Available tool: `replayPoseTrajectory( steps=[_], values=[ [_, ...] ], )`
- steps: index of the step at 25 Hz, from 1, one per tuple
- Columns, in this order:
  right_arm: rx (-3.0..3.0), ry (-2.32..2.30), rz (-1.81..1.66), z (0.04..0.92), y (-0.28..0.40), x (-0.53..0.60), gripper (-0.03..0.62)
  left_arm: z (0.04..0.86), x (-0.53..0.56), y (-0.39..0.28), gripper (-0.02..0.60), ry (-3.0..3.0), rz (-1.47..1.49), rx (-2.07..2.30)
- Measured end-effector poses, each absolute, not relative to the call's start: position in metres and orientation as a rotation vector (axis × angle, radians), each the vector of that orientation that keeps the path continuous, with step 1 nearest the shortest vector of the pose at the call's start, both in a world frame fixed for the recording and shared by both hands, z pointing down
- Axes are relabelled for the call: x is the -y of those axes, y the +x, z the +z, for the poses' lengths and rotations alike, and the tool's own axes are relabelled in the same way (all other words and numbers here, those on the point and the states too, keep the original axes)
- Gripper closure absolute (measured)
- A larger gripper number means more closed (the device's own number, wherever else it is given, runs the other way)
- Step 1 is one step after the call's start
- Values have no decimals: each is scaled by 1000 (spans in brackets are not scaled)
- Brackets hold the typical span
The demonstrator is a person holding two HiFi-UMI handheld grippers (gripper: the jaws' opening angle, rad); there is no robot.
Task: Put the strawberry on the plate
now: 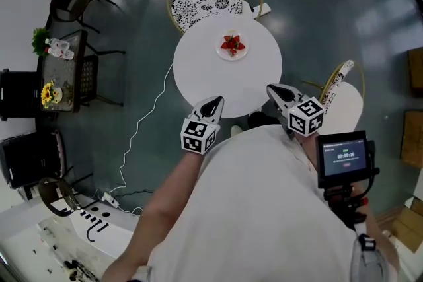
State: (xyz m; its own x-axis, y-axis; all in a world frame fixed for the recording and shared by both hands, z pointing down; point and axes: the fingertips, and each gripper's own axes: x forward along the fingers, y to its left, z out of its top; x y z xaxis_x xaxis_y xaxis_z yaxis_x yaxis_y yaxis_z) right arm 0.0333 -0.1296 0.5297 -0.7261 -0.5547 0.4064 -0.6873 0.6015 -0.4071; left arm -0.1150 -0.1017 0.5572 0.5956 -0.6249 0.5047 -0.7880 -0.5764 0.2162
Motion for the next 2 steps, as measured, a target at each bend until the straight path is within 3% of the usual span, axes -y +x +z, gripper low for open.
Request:
replayPoseTrajectory(
  steps=[2],
  values=[
    [2590, 1021, 809, 530, 33, 130, 589, 558, 103, -114, 575, 2407, 532, 1125]
  ],
)
